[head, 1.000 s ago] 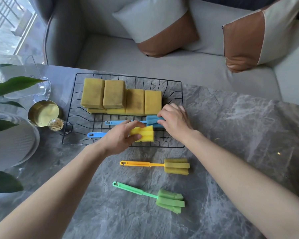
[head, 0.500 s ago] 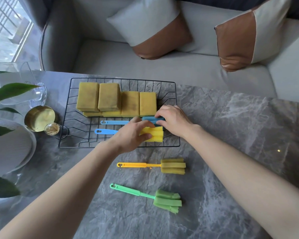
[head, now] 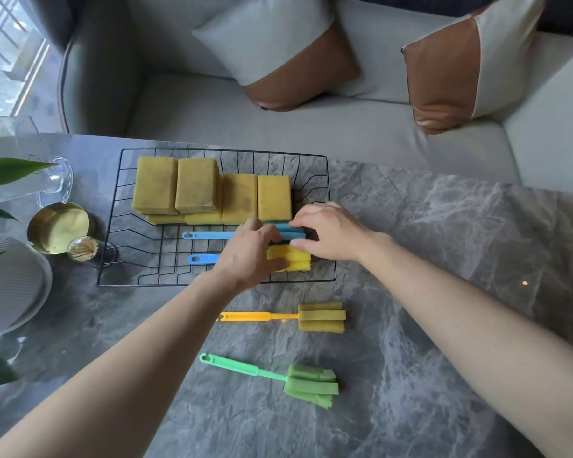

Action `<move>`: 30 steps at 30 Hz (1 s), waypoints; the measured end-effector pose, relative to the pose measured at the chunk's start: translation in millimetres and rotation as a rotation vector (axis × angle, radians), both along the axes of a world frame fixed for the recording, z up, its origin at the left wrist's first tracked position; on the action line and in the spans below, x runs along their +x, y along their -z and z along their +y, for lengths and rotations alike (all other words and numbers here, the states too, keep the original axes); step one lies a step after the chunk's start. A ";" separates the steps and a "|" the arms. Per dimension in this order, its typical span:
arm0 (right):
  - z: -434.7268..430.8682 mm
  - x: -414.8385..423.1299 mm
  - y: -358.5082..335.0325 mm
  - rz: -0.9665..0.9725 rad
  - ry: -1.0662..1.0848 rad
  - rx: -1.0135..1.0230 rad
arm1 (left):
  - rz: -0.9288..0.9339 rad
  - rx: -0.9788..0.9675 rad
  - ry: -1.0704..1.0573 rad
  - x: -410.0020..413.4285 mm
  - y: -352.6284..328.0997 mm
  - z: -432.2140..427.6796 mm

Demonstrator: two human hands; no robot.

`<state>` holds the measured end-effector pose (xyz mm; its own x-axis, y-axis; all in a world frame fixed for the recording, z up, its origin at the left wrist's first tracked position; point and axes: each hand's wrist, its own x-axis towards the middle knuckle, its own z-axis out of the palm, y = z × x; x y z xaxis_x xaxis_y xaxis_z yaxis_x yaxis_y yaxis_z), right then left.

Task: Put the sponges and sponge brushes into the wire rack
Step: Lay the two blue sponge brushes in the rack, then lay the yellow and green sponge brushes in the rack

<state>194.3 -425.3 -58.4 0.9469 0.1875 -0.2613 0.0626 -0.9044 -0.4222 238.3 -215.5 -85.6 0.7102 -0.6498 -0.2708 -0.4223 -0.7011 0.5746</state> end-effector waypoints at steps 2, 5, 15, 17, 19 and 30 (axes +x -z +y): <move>-3.5 -2.3 2.1 0.012 -0.051 -0.044 | -0.039 -0.009 0.012 1.6 -1.1 1.1; -7.2 -2.1 5.9 0.012 -0.071 -0.064 | -0.067 -0.038 0.018 6.1 -2.1 6.0; -2.4 -4.4 12.6 -0.031 -0.048 -0.092 | -0.008 -0.008 -0.002 6.3 0.1 10.8; 0.3 -4.8 11.5 -0.040 -0.053 -0.120 | -0.007 0.003 0.000 6.3 -0.9 10.4; 2.3 -4.7 10.0 -0.045 -0.064 -0.151 | 0.000 0.012 0.008 6.8 -2.2 9.7; 3.4 -43.5 -16.7 -0.296 0.068 -0.058 | -0.015 -0.101 -0.011 -9.5 -36.0 37.2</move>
